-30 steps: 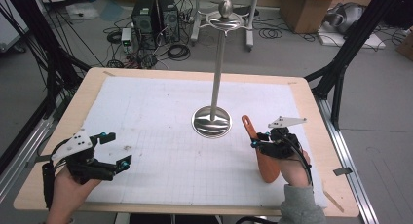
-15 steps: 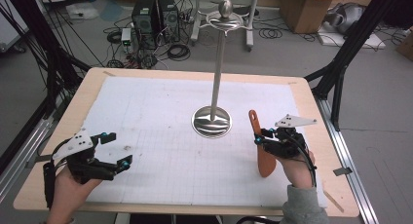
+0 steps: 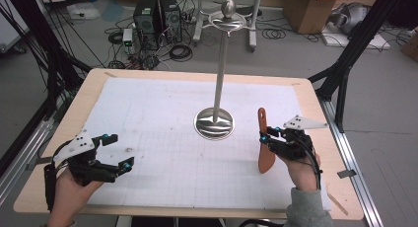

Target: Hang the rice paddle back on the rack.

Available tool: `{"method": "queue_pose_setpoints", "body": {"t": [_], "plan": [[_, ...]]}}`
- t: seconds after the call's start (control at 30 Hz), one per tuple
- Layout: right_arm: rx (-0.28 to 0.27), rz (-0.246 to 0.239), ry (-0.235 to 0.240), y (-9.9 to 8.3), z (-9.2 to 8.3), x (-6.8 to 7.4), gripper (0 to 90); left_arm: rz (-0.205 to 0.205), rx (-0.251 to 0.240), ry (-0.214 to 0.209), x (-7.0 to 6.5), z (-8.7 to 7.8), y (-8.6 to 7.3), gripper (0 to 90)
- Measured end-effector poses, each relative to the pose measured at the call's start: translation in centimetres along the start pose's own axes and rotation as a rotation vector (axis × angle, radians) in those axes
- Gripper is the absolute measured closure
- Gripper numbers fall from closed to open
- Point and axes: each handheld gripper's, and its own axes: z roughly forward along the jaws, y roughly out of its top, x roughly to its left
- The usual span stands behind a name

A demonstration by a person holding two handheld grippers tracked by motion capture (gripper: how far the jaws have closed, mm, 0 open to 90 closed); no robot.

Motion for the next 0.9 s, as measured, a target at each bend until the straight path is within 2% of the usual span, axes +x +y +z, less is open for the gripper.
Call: {"method": "queue_pose_setpoints", "body": {"t": [0.17, 0.47, 0.7, 0.9], "plan": [[-0.017, 0.01, 0.004, 0.1, -0.2, 0.1, 64.8, -0.001, -0.001, 0.001, 0.0, 0.0, 0.0, 2.1], [-0.072, -0.001, 0.016, 0.6, -0.8, 0.0, 64.8, -0.002, -0.008, 0.003, 0.0, -0.1, 0.1, 2.1], [-0.122, -0.025, 0.036, 0.7, -0.9, -0.1, 64.8, -0.006, -0.007, 0.002, 0.1, -0.1, 0.1, 2.1], [-0.141, -0.035, 0.05, 1.0, -1.0, -0.3, 64.8, 0.0, -0.01, -0.001, 0.0, -0.1, 0.2, 2.1]]}}
